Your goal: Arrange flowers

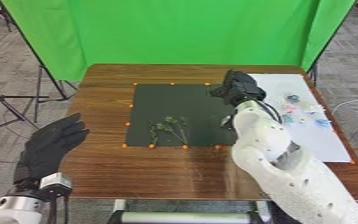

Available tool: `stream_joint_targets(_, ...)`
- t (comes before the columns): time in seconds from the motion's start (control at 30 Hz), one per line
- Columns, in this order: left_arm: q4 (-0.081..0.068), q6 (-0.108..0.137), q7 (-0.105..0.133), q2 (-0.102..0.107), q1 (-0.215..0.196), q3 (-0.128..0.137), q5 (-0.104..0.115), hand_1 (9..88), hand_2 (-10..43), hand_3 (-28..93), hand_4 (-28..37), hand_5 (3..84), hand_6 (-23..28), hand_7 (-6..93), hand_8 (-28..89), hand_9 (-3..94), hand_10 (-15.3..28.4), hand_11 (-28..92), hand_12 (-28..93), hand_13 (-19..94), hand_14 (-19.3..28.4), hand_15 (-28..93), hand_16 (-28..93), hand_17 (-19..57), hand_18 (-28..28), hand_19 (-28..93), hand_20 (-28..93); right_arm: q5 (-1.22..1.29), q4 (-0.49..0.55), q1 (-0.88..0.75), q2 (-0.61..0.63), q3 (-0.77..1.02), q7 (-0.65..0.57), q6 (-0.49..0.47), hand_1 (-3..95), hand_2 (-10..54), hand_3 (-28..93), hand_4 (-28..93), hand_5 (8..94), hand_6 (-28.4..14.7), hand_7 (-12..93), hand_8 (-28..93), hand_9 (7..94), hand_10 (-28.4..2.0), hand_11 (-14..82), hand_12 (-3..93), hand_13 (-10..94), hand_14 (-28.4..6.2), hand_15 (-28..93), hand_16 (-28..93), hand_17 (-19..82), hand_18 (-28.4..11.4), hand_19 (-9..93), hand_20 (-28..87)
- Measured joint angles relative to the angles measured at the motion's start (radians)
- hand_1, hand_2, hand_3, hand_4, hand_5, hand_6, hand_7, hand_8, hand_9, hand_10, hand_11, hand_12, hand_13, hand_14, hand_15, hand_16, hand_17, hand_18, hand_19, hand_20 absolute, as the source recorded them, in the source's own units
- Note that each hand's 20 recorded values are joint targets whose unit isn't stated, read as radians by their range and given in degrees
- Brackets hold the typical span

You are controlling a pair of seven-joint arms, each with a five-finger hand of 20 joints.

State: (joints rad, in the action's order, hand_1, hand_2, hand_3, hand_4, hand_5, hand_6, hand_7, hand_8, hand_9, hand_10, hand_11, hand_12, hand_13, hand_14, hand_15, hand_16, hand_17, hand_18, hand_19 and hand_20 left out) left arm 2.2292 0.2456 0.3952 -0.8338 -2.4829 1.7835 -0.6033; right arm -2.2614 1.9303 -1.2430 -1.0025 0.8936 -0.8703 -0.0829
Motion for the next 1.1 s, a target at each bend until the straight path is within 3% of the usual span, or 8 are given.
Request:
stream_joint_targets(0.13,0.000,0.006,0.016,0.013,0.000,-0.005,0.006,26.6,4.6,82,-21.0,42.1,11.7,17.6,-10,36.4,21.1,34,10,22,26.8,61,-14,-10.0,21.7,59,6,0.120,-0.061,0.014,0.072,0.001,-0.039,0.103,30.5,-2.8,75,-22,71.4,-8.6,20,-10,71.5,-18.7,51.6,24.3,77,-10.4,77,22,63,-14.1,93,39)
stream_joint_targets(0.2,0.000,0.007,0.018,0.017,0.005,-0.012,0.006,26.6,4.6,82,-20.9,42.1,11.7,17.7,-10,36.4,21.1,34,10,22,26.8,61,-14,-9.9,21.6,59,6,0.120,-0.108,0.017,0.086,0.001,-0.043,0.109,30.4,-3.0,75,-22,70.6,-9.2,19,-10,70.4,-19.0,52.7,24.7,77,-10.6,77,23,63,-14.0,93,39)
stream_joint_targets(0.33,-0.002,0.006,0.018,0.019,0.027,-0.032,0.005,26.6,4.6,82,-21.0,42.1,11.7,17.7,-10,36.4,21.1,34,10,22,26.8,61,-14,-10.0,21.7,59,6,0.048,-0.203,0.023,0.090,0.000,-0.062,0.089,30.1,-3.5,75,-22,68.9,-9.9,19,-10,67.8,-20.0,53.4,24.6,75,-10.9,78,23,62,-14.1,93,39)
stream_joint_targets(0.5,-0.002,0.005,0.017,0.019,0.046,-0.045,0.004,26.5,4.6,82,-21.0,42.1,11.7,17.6,-10,36.4,21.1,34,10,22,26.8,61,-14,-10.0,21.6,59,6,0.017,-0.249,0.025,0.098,-0.006,-0.095,0.049,30.0,-3.7,75,-23,68.6,-10.3,19,-10,67.0,-20.3,53.6,24.1,75,-11.1,78,23,62,-14.1,93,37)
stream_joint_targets(1.1,-0.008,-0.002,0.011,0.012,0.061,-0.053,0.003,26.5,4.5,82,-20.9,42.1,11.7,17.5,-10,36.5,21.1,34,10,22,26.7,61,-14,-10.0,21.7,59,6,-0.010,-0.326,0.046,0.083,-0.028,-0.111,-0.047,32.0,-5.5,75,-22,70.1,-9.8,19,-10,67.0,-20.4,53.1,23.4,74,-11.2,77,22,60,-14.8,93,36)
